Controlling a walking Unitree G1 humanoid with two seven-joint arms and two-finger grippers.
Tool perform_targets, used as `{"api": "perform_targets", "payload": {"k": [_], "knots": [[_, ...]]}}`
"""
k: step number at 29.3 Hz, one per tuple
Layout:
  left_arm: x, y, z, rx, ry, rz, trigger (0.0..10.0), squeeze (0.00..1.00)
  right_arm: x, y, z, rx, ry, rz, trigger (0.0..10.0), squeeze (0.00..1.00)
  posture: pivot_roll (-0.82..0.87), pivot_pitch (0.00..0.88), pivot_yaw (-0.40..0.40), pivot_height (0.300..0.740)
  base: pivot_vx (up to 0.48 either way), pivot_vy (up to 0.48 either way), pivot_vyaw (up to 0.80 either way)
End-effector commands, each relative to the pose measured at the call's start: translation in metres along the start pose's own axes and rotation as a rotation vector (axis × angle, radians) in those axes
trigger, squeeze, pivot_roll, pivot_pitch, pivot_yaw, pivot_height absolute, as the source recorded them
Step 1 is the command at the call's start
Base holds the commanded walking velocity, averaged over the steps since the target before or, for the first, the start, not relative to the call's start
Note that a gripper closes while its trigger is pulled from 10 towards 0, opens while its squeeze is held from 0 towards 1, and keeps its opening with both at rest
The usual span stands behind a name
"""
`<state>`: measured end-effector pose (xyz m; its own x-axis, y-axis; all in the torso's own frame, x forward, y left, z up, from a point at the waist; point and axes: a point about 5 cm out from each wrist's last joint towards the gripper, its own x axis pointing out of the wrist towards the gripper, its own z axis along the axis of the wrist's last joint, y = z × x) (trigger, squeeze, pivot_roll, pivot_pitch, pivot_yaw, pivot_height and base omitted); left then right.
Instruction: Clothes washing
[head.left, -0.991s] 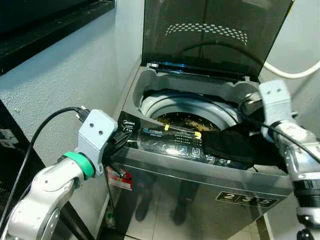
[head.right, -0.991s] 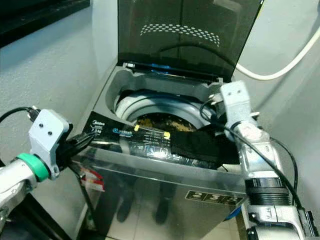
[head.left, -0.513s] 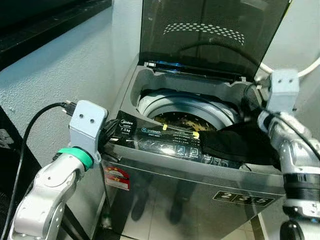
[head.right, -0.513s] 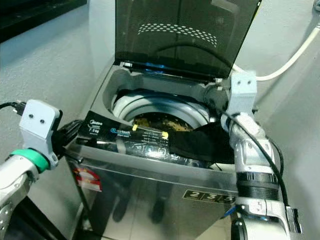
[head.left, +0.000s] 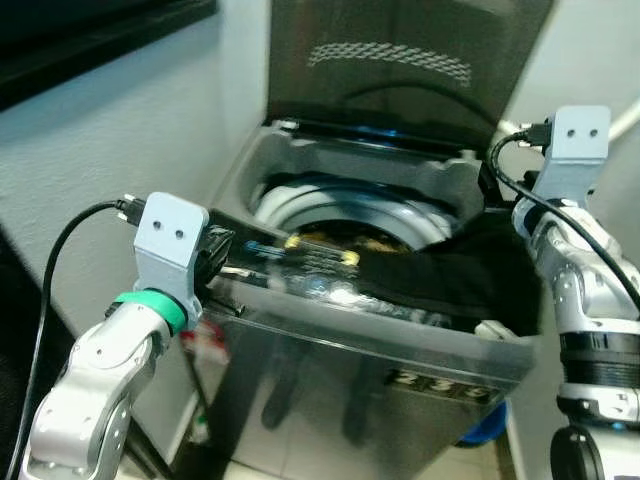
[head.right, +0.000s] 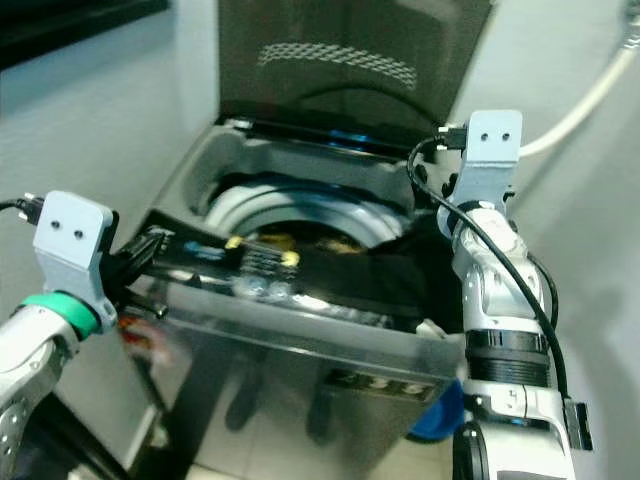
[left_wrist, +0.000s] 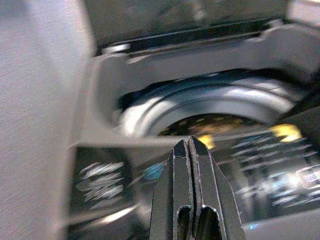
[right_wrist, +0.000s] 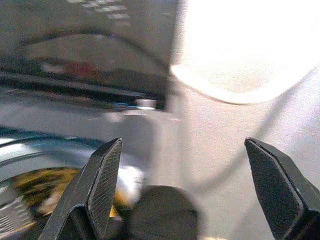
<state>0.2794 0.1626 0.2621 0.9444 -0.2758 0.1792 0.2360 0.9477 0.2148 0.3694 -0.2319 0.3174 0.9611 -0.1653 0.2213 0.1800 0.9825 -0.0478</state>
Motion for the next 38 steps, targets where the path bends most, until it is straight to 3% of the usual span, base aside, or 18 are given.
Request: {"api": "perform_targets", "payload": {"k": [1, 11, 12, 14, 17, 19, 22, 23, 26, 32, 33, 34, 35, 36, 37, 38], "knots": [[-0.001, -0.001, 0.000, -0.004, 0.007, -0.013, 10.0, 0.00, -0.001, -0.001, 0.002, 0.007, -0.008, -0.003, 10.0, 0.00, 0.04, 0.102, -0.014, 0.740, 0.000, 0.000, 0.00], [-0.001, -0.002, 0.000, -0.006, 0.005, -0.019, 10.0, 0.00, -0.001, 0.000, 0.004, 0.001, -0.003, 0.010, 10.0, 0.00, 0.04, 0.103, -0.015, 0.740, 0.000, 0.000, 0.00], [-0.002, -0.002, -0.001, 0.002, 0.021, -0.020, 10.0, 0.00, -0.003, 0.007, -0.003, -0.077, 0.098, 0.105, 10.0, 0.00, 0.04, 0.103, -0.017, 0.740, 0.000, 0.000, 0.00], [-0.003, -0.002, -0.004, 0.010, 0.041, -0.021, 10.0, 0.00, -0.008, 0.014, -0.019, -0.145, 0.271, 0.214, 10.0, 0.00, 0.04, 0.103, -0.016, 0.740, 0.000, 0.000, 0.00], [-0.004, -0.002, -0.004, 0.013, 0.042, -0.024, 10.0, 0.00, -0.010, 0.015, -0.025, -0.157, 0.328, 0.243, 10.0, 0.00, 0.04, 0.103, -0.015, 0.740, 0.000, 0.000, 0.00], [-0.004, -0.004, -0.003, -0.007, 0.037, -0.047, 10.0, 0.00, -0.011, 0.015, -0.028, -0.028, 0.387, 0.259, 10.0, 0.00, 0.05, 0.105, -0.011, 0.740, 0.000, 0.000, 0.00], [-0.004, -0.005, -0.003, -0.013, 0.035, -0.055, 10.0, 0.00, -0.011, 0.014, -0.028, 0.010, 0.400, 0.260, 10.0, 0.00, 0.05, 0.105, -0.011, 0.740, 0.000, 0.000, 0.00], [-0.005, -0.006, -0.002, -0.022, 0.032, -0.065, 10.0, 0.00, -0.011, 0.013, -0.028, 0.068, 0.419, 0.256, 10.0, 1.00, 0.04, 0.107, -0.008, 0.740, 0.000, 0.000, 0.00], [-0.005, -0.007, -0.001, -0.030, 0.029, -0.077, 10.0, 0.00, -0.012, 0.011, -0.032, 0.146, 0.432, 0.221, 10.0, 1.00, 0.04, 0.105, -0.004, 0.740, 0.000, 0.000, 0.00], [-0.005, -0.008, 0.000, -0.030, 0.027, -0.083, 10.0, 0.00, -0.013, 0.012, -0.035, 0.161, 0.420, 0.203, 10.0, 1.00, 0.04, 0.105, -0.004, 0.740, 0.000, 0.000, 0.00], [-0.004, -0.009, 0.000, -0.030, 0.025, -0.087, 10.0, 0.00, -0.014, 0.019, -0.039, 0.085, 0.357, 0.208, 10.0, 1.00, 0.04, 0.099, 0.000, 0.740, 0.000, 0.000, 0.00], [-0.004, -0.009, 0.000, -0.030, 0.025, -0.087, 10.0, 0.00, -0.014, 0.019, -0.039, 0.085, 0.357, 0.208, 10.0, 1.00, 0.04, 0.099, 0.000, 0.740, 0.000, 0.000, 0.00], [-0.003, -0.010, 0.000, -0.028, 0.023, -0.090, 10.0, 0.00, -0.018, 0.027, -0.046, -0.013, 0.329, 0.217, 10.0, 0.92, 0.05, 0.095, -0.004, 0.740, 0.000, 0.000, 0.00], [-0.003, -0.010, 0.000, -0.028, 0.023, -0.090, 10.0, 0.00, -0.018, 0.027, -0.046, -0.013, 0.329, 0.217, 10.0, 0.92, 0.05, 0.095, -0.004, 0.740, 0.000, 0.000, 0.00], [-0.004, -0.010, 0.000, -0.027, 0.023, -0.090, 10.0, 0.00, -0.021, 0.035, -0.053, -0.086, 0.307, 0.230, 10.0, 0.00, 0.05, 0.094, -0.006, 0.740, 0.000, 0.000, 0.00], [-0.004, -0.010, 0.000, -0.027, 0.024, -0.091, 10.0, 0.00, -0.024, 0.039, -0.057, -0.135, 0.308, 0.239, 10.0, 0.00, 0.05, 0.093, -0.007, 0.740, 0.000, 0.000, 0.00]]}}
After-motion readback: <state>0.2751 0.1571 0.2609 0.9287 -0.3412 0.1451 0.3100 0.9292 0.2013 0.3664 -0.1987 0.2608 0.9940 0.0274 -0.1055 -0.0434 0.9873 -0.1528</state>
